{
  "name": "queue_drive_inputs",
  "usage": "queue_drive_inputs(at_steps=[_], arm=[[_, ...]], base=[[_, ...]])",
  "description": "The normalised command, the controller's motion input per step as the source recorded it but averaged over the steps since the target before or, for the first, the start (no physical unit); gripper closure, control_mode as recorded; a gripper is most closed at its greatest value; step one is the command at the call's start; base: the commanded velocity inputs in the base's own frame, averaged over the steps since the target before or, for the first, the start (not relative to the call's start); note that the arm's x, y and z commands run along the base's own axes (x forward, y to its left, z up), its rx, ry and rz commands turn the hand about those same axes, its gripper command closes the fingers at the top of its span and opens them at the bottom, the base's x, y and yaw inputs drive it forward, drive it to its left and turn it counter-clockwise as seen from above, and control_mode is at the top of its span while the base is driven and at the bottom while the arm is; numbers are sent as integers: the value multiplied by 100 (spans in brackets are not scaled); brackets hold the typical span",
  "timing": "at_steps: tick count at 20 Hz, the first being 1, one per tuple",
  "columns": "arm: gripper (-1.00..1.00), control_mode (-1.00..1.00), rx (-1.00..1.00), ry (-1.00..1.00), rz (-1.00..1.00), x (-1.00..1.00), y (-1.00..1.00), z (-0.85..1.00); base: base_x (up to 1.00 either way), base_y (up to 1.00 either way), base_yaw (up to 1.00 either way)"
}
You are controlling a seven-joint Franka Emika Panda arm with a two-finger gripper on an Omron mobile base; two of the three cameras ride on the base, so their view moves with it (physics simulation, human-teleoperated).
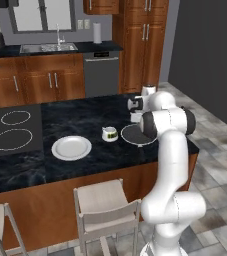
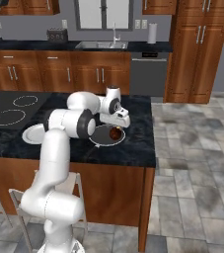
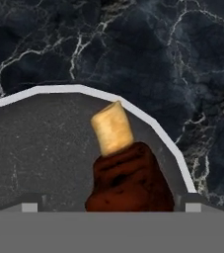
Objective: Pick up the pan with the steak in it and place it on the dining table. Then place the steak on the plate.
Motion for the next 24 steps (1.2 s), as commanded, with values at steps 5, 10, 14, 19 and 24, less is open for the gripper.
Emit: queue_drive_inputs(at_steps=[5,10,14,19,24], arm=[[-100,-100,-2,4,6,0,-2,-22],[-100,-100,-3,3,6,0,-4,-22],[-100,-100,-4,2,6,0,-3,-21],[-100,-100,-4,1,4,0,0,-16],[100,-100,0,1,0,0,0,-1]], base=[[0,0,0],[0,0,0],[0,0,0],[0,0,0],[0,0,0]])
